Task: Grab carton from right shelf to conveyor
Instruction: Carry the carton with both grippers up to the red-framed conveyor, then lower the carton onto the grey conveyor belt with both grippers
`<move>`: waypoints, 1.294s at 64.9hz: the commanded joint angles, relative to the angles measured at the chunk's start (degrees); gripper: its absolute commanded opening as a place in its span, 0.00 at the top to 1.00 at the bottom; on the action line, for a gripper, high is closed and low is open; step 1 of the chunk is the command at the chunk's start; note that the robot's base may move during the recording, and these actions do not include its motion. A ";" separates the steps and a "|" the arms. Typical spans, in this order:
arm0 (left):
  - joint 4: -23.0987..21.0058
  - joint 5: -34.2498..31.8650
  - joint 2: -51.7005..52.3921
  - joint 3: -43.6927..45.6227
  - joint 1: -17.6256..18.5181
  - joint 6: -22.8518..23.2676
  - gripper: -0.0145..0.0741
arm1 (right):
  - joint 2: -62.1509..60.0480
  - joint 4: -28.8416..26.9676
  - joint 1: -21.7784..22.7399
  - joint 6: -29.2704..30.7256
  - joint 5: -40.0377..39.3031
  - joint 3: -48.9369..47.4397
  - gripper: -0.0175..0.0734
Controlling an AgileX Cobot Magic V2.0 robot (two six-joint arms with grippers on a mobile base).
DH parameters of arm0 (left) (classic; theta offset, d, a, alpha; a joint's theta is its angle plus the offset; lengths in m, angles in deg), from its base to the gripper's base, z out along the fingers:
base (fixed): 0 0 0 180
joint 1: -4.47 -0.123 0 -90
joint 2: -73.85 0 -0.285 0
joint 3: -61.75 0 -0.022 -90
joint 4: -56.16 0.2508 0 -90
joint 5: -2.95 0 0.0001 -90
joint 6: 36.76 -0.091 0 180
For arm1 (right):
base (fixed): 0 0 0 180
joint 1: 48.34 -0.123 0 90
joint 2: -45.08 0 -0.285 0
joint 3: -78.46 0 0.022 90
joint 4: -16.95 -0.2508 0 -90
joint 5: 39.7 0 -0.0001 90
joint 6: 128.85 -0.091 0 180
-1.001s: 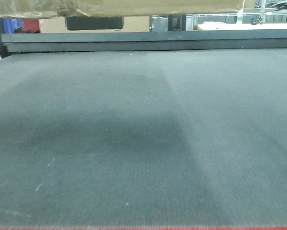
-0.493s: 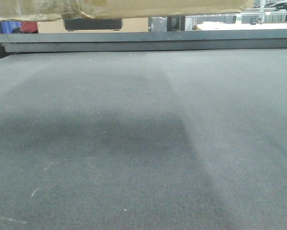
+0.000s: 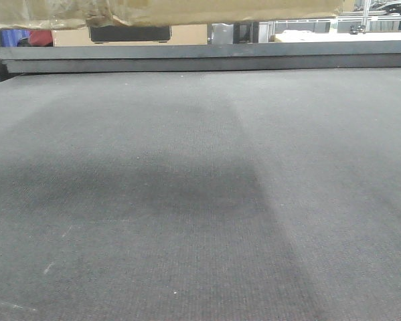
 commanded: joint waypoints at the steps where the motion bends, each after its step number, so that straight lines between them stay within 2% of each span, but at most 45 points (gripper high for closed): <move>1: 2.70 -1.33 0.06 0.19 0.08 -0.48 0.85 | -0.69 -1.75 -0.11 1.45 -4.50 -0.26 0.88; 6: 0.81 -3.62 0.06 0.19 0.08 -0.48 0.85 | -0.69 -2.61 -0.11 1.45 -4.26 -0.26 0.88; 15: -10.93 -9.81 -0.23 0.01 -2.75 -1.30 0.85 | -0.53 -1.54 1.17 1.30 -3.89 -0.26 0.88; 19: -17.00 -12.59 -0.94 -0.73 -4.73 -3.13 0.85 | 0.18 -1.39 3.07 0.89 -3.01 -0.26 0.88; 25: -23.05 -15.51 -2.49 -2.62 -7.44 -5.29 0.85 | 1.65 -1.30 6.91 0.78 -1.47 -0.26 0.88; 33: -27.85 -18.08 -5.74 -5.79 -10.14 -7.66 0.85 | 4.94 -1.30 10.74 0.78 -0.31 -0.26 0.88; 44: -28.94 -22.41 -11.17 -8.58 -11.68 -8.96 0.85 | 10.87 -1.18 12.13 0.78 0.10 0.09 0.88; 49: -28.44 -25.08 -13.80 -8.58 -11.68 -10.34 0.85 | 13.75 -1.18 12.13 0.78 0.10 0.88 0.88; 63: -26.96 -30.98 -17.44 -8.58 -11.68 -10.32 0.84 | 18.20 -1.07 12.13 0.78 -1.04 4.84 0.88; 71: -25.95 -31.37 -18.13 -8.46 -11.68 -10.32 0.77 | 18.91 -1.07 12.13 0.78 -0.92 5.13 0.86; 77: -25.45 -31.37 -18.13 -8.46 -11.68 -10.32 0.59 | 18.91 -1.07 12.13 0.78 -1.16 5.13 0.67; 84: -25.32 -31.37 -18.13 -8.46 -11.68 -10.32 0.34 | 18.79 -1.07 12.13 0.78 -1.25 5.01 0.35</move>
